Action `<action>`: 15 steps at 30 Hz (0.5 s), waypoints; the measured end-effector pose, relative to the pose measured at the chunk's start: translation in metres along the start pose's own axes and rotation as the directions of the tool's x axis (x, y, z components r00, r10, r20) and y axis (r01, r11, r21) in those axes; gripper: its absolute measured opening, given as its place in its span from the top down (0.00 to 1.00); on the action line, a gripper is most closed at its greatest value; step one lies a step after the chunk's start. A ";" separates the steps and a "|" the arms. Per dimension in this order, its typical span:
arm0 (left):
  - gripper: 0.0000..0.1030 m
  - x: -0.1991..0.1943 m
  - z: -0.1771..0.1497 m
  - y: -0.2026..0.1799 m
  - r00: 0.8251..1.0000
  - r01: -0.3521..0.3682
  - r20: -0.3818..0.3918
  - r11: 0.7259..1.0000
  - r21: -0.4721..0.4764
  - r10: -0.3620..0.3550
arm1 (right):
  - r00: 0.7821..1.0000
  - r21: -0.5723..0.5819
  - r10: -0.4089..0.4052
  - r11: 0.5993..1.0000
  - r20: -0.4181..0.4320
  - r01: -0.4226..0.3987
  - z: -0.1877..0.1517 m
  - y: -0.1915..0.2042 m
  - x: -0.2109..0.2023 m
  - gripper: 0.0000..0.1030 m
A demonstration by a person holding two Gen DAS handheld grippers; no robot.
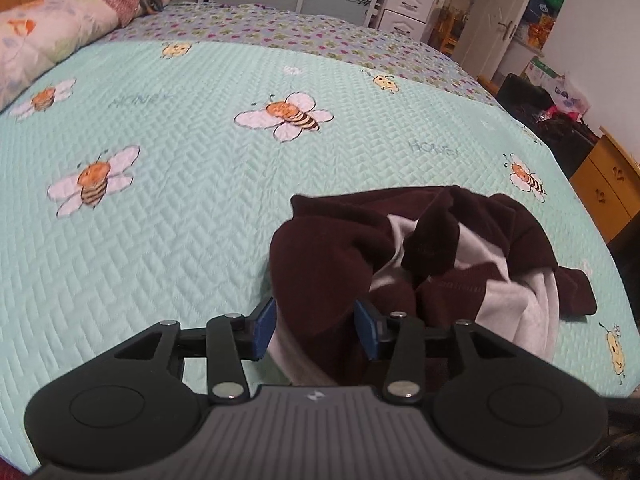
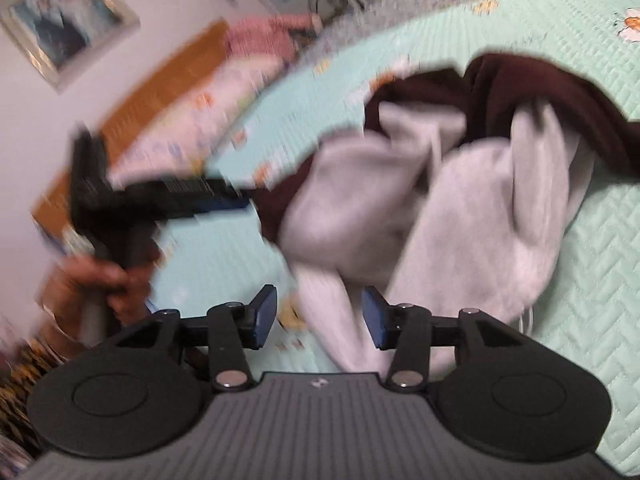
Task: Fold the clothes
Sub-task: 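Grasp the maroon garment edge with the left tool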
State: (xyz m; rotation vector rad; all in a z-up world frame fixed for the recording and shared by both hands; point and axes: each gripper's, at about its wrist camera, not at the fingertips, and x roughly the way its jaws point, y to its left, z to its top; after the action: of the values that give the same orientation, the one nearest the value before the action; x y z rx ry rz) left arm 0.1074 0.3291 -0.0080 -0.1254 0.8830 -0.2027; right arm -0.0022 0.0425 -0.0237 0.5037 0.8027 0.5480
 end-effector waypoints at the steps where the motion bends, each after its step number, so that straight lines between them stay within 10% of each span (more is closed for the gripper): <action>1: 0.51 0.002 0.004 -0.003 1.000 -0.014 -0.002 1.000 0.017 0.014 | 0.999 0.016 -0.005 1.000 0.033 0.005 0.006 -0.002 -0.005 0.45; 7: 0.49 0.035 0.024 -0.024 0.994 -0.107 -0.021 0.982 0.158 0.111 | 0.922 -0.068 -0.357 0.927 0.149 0.370 0.033 -0.009 0.009 0.35; 15: 0.48 0.091 0.035 -0.045 0.977 -0.176 -0.049 0.919 0.352 0.206 | 0.899 0.122 -0.421 0.905 0.117 0.408 0.022 -0.052 0.032 0.32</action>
State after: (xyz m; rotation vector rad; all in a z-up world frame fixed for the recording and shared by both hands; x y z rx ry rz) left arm 0.1851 0.2657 -0.0459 0.3008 0.9259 -0.1784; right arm 0.0468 0.0190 -0.0591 0.4350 0.7742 0.0759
